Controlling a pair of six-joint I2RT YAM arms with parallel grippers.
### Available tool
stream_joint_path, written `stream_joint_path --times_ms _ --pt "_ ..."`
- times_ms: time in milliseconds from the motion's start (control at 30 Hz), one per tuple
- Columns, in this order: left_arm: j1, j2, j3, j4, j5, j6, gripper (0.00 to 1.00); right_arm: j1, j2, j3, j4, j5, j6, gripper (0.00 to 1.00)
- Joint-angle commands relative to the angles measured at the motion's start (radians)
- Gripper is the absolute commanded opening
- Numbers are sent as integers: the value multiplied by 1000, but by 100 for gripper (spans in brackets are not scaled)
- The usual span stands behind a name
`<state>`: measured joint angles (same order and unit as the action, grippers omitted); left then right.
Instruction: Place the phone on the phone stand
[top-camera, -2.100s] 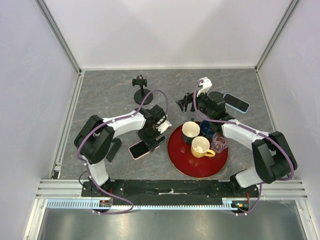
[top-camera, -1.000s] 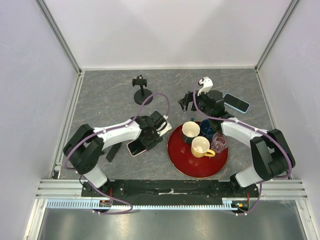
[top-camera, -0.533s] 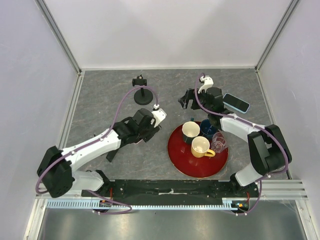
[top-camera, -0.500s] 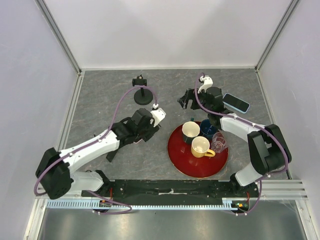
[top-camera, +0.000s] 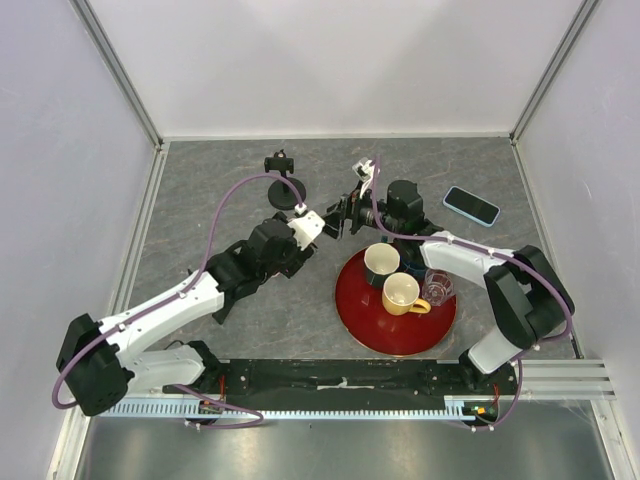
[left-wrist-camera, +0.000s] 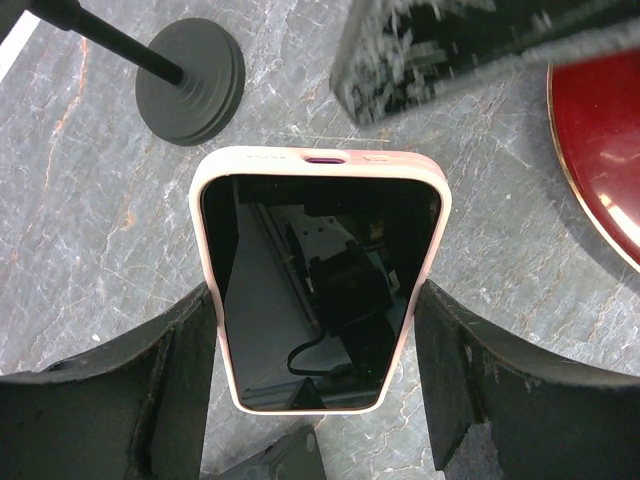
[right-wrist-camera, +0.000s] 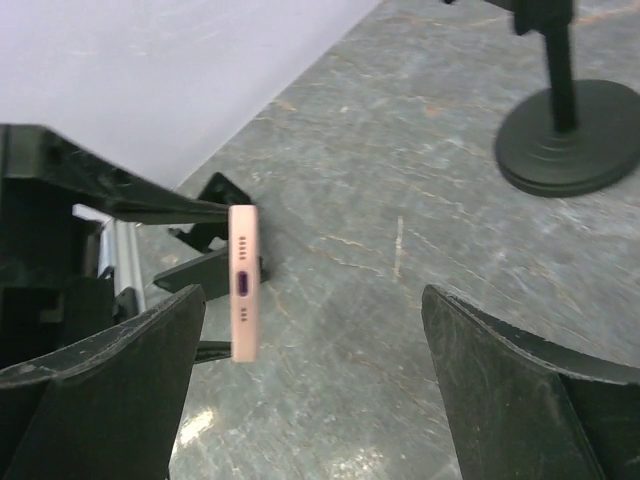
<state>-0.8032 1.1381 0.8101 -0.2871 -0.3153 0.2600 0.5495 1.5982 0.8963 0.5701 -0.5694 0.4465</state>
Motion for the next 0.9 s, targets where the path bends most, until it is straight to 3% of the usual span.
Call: stream_joint_path --times_ms 0,300,467,667,867 --pt "1 -50 6 109 -45 44 2 36 -9 36 87 -113 -2 95" --pt "1 -109 -20 146 -27 53 2 115 58 121 -35 -90 -97 85" --pt "-1 -103 -17 144 -5 51 2 142 98 145 -38 -69 -98 73" --pt "-1 -92 -12 144 2 50 2 153 112 151 -24 -58 -94 49" --pt "-1 -90 -8 135 30 33 2 155 105 135 11 -40 -83 12"
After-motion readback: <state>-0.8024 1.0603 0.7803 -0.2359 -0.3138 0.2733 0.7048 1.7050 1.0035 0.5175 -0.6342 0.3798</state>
